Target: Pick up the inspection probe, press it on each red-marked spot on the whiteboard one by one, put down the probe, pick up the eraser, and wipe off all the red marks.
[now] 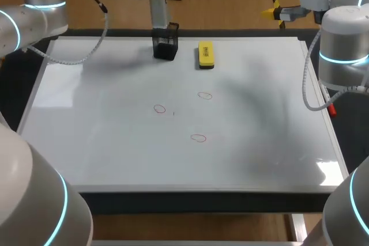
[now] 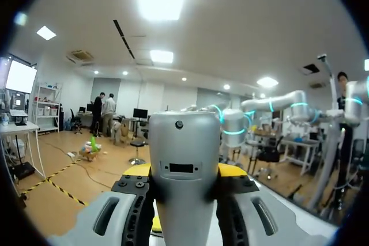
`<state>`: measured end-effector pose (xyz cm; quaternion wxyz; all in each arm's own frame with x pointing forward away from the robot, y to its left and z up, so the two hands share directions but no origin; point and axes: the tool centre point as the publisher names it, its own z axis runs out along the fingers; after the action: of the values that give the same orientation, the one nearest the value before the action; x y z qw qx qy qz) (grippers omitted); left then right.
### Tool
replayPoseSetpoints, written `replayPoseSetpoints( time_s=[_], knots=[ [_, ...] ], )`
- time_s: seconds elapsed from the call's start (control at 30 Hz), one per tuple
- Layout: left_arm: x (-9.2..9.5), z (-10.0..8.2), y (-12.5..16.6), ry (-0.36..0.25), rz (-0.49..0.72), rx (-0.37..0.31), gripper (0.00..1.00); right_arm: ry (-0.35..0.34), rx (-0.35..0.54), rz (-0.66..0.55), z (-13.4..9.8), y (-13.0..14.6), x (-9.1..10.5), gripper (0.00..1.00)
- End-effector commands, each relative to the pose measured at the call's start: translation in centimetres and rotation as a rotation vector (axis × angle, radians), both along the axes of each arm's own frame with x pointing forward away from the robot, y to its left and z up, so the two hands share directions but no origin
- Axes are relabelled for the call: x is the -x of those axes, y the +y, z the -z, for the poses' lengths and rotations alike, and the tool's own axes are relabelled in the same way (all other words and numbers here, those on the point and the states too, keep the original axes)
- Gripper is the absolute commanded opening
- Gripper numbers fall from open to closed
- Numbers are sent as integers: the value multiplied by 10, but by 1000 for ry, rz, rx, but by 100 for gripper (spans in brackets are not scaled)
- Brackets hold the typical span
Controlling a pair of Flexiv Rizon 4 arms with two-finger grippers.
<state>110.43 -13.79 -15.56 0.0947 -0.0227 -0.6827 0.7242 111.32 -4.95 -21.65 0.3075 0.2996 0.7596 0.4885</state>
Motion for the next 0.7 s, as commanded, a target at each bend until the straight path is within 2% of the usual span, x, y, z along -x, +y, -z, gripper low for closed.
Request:
replayPoseSetpoints(
  time_s=[0.03,0.4,0.7],
  knots=[
    [21,-10,16,-13,-376,-46,0,2,1,-1,0,0,0,100],
    [55,-10,59,-43,-532,-69,0,2,1,-1,0,0,0,100],
    [80,5,98,-58,-649,-67,0,2,1,-1,0,0,0,100]
  ],
)
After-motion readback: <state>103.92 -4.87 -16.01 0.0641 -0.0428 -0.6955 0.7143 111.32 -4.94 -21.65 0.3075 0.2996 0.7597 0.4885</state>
